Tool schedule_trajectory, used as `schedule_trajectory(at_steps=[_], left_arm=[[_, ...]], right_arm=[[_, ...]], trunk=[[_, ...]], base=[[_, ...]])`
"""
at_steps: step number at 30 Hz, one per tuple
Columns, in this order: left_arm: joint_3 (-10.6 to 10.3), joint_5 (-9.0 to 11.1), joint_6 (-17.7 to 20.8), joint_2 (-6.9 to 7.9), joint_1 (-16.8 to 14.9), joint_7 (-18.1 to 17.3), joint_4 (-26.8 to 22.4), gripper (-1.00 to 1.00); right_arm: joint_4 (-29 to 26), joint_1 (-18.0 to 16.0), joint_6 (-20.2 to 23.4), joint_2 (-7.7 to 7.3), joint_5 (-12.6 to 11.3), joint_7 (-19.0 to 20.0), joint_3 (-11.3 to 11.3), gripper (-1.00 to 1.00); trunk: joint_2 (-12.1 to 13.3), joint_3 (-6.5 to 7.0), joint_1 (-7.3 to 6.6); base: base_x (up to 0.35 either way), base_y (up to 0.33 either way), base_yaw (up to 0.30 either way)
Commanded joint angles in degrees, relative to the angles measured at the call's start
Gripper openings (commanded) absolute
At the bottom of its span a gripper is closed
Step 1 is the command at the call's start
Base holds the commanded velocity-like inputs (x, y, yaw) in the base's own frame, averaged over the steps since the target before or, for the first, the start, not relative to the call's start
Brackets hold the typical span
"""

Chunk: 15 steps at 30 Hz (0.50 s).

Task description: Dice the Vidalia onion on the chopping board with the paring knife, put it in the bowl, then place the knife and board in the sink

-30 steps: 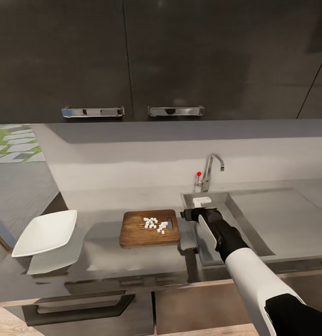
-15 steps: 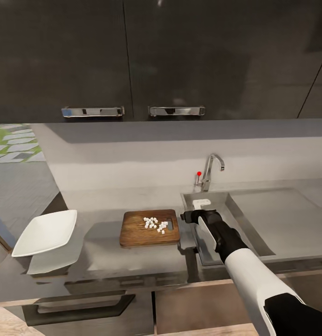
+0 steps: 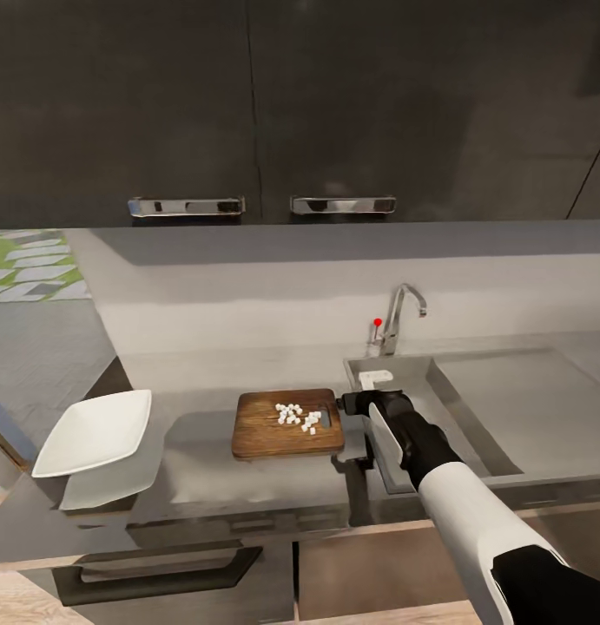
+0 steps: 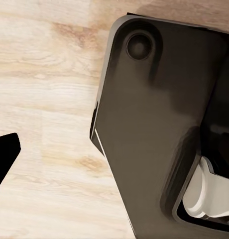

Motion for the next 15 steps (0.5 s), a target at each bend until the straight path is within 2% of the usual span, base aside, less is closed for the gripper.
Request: schedule_trajectory(at_steps=[1, 9, 15], left_arm=[[-0.34, 0.04, -0.27, -0.06, -0.06, 0.09, 0.19, 1.00], [-0.35, 0.04, -0.27, -0.06, -0.07, 0.09, 0.19, 1.00], [-0.35, 0.04, -0.27, -0.06, -0.07, 0.09, 0.19, 1.00]], right_arm=[[-0.06, -0.05, 0.22, -0.03, -0.56, -0.38, 0.17, 1.00], [-0.06, -0.05, 0.22, -0.03, -0.56, -0.38, 0.17, 1.00], [0.02, -0.05, 0.22, -0.03, -0.56, -0.38, 0.17, 1.00]], trunk=[[-0.12, -0.12, 0.03], [-0.12, -0.12, 0.03], [-0.12, -0.12, 0.03]], base=[[0.000, 0.013, 0.000], [-0.005, 0.002, 0.000], [-0.096, 0.000, 0.000]])
